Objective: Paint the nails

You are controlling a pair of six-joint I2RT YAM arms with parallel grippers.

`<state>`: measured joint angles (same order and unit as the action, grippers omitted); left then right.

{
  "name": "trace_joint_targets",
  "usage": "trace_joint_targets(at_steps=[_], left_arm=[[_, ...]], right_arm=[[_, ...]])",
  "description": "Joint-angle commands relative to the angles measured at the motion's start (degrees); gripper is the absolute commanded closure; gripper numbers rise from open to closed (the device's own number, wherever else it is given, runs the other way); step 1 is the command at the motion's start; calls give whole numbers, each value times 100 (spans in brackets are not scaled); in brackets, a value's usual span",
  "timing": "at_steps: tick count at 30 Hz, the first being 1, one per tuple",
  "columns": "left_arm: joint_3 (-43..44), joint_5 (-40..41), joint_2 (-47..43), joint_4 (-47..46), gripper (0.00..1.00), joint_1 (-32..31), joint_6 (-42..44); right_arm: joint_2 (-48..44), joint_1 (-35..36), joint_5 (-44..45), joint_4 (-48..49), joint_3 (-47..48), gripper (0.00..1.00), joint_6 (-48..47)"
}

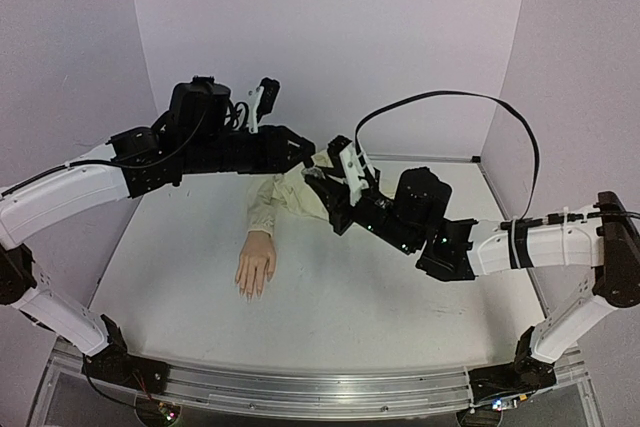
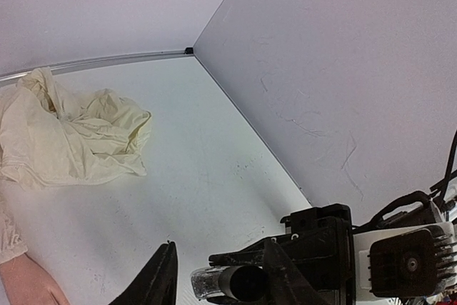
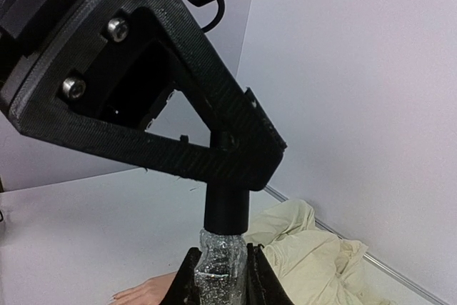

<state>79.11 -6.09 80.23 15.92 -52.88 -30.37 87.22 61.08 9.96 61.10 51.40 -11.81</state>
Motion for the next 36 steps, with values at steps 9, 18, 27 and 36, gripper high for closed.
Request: trace_joint_targets(at_steps=[9,18,27,36], left_arm=[[113,-255,-12,-365,80,-170,119],[-269,-662,-162,-364,99,-283,427],[-575,-2786,-295,-432,100,-274,1630],[-629,-5701,-448,-687,100,-276,2724]], right_arm=[[66,45,135,363,494,100,70],[10,47,-6,204,608,100,348],[-412,-531,-2894,-110,693,100,1638],[-285,-793,-6501,2315,919,100,4205]])
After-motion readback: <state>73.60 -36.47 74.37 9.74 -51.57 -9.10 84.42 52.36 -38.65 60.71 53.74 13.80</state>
